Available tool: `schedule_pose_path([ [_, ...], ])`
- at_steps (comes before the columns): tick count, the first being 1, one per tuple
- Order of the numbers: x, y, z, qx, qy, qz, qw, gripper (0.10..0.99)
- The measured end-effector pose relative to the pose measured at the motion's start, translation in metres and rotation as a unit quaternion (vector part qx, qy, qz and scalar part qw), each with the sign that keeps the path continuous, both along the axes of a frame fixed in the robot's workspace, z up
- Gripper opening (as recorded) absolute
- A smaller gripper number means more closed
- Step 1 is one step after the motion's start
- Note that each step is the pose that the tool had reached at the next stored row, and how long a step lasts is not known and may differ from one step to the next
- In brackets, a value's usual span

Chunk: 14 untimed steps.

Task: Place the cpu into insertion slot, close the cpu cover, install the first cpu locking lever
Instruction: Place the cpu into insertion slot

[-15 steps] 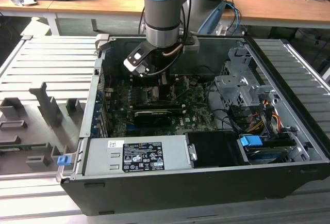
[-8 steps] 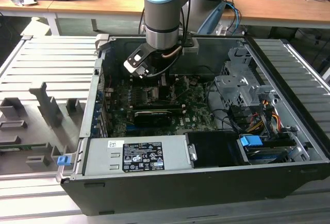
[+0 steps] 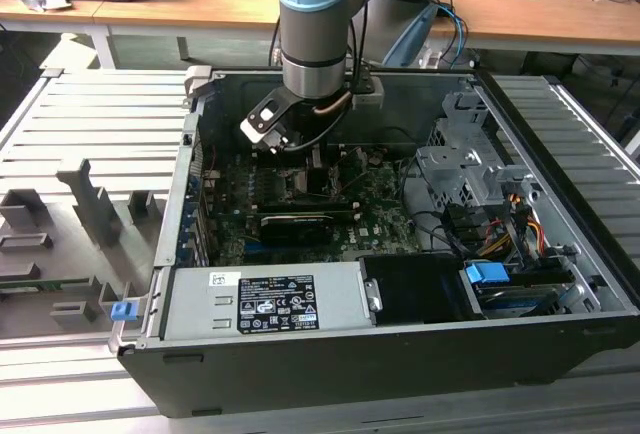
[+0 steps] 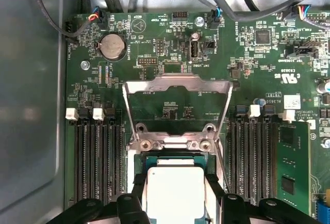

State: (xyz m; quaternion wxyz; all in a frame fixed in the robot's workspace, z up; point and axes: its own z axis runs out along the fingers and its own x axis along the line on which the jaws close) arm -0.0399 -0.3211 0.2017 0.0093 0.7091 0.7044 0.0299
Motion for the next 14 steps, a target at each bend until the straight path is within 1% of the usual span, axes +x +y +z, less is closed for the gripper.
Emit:
schedule_pose_path([
  [9,0.0000,0.0000,-0.0012,-0.0008,0.0000,0.000,1.0000,0.533],
  [10,0.0000,0.0000,-0.0012,-0.0008,0.0001,0.000,1.0000,0.545],
  [11,0.0000,0.0000,-0.0012,-0.0008,0.0001,0.000,1.0000,0.612],
  [14,0.0000,0.0000,0.0005,-0.0007,0.0000,0.000,1.0000,0.612],
])
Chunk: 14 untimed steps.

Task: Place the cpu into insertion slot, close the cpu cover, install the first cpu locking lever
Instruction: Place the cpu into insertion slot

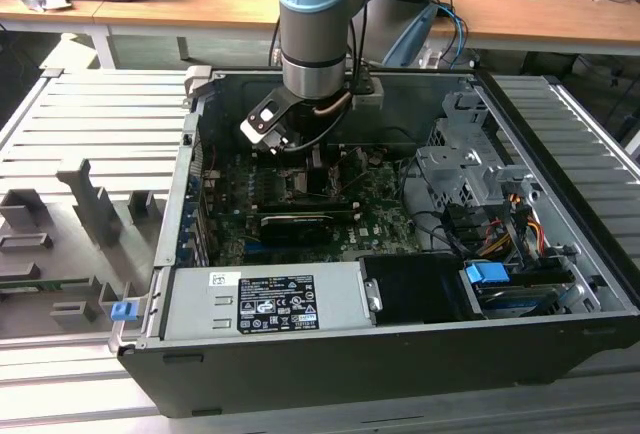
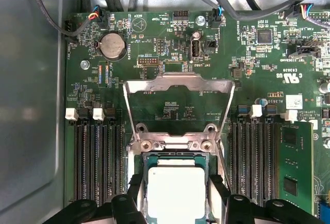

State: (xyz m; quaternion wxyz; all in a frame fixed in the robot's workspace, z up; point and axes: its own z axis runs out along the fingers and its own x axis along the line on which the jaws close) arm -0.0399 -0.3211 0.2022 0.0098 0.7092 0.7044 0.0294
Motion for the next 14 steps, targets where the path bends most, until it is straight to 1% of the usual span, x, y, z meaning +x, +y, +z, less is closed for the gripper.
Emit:
schedule_pose_path([
  [2,0.0000,0.0000,0.0034,-0.0001,0.0001,0.000,1.0000,0.612],
  [3,0.0000,0.0000,0.0057,0.0000,0.0001,0.000,1.0000,0.596],
  [4,0.0000,0.0000,0.0074,-0.0001,0.0001,0.000,1.0000,0.529],
  [9,0.0000,0.0000,0.0098,0.0000,0.0000,0.000,1.0000,0.224],
  [10,0.0000,0.0000,0.0100,-0.0001,0.0001,0.000,1.0000,0.224],
  [12,0.0000,0.0000,0.0105,-0.0001,0.0001,0.000,1.0000,0.106],
  [14,0.0000,0.0000,0.0114,-0.0001,0.0001,-0.001,1.0000,0.106],
])
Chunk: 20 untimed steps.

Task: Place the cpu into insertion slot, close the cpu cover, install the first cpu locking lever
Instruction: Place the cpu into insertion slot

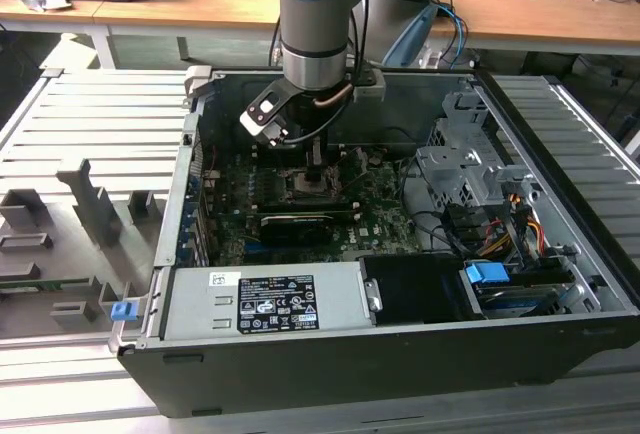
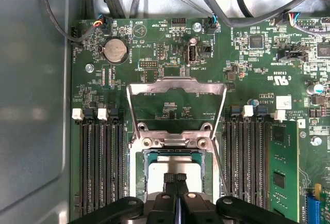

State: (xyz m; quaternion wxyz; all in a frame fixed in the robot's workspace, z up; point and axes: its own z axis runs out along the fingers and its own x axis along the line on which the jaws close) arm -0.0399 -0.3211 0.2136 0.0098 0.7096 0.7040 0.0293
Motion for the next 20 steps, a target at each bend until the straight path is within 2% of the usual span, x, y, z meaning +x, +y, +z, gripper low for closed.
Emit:
schedule_pose_path([
  [20,0.0000,0.0000,0.0059,0.0001,-0.0001,0.000,1.0000,0.106],
])
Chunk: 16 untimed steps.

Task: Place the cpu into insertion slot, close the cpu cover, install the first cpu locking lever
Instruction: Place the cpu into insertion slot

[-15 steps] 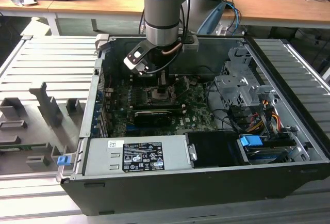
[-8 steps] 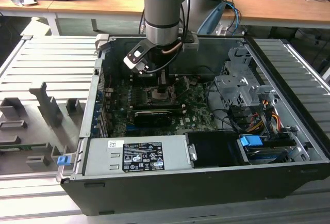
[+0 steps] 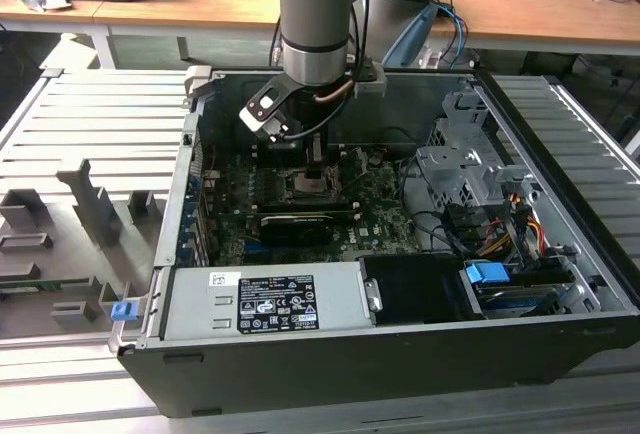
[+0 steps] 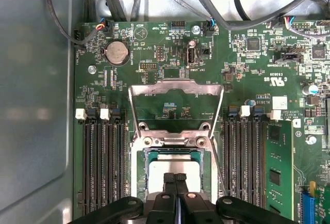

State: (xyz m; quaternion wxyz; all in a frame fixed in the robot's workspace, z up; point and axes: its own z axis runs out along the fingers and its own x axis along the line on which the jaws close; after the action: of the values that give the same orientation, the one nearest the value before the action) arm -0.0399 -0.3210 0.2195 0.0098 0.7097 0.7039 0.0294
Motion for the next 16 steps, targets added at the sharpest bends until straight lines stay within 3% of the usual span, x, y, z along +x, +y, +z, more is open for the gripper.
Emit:
schedule_pose_path([
  [16,0.0000,0.0000,0.0037,-0.0001,0.0001,0.000,1.0000,0.106],
])
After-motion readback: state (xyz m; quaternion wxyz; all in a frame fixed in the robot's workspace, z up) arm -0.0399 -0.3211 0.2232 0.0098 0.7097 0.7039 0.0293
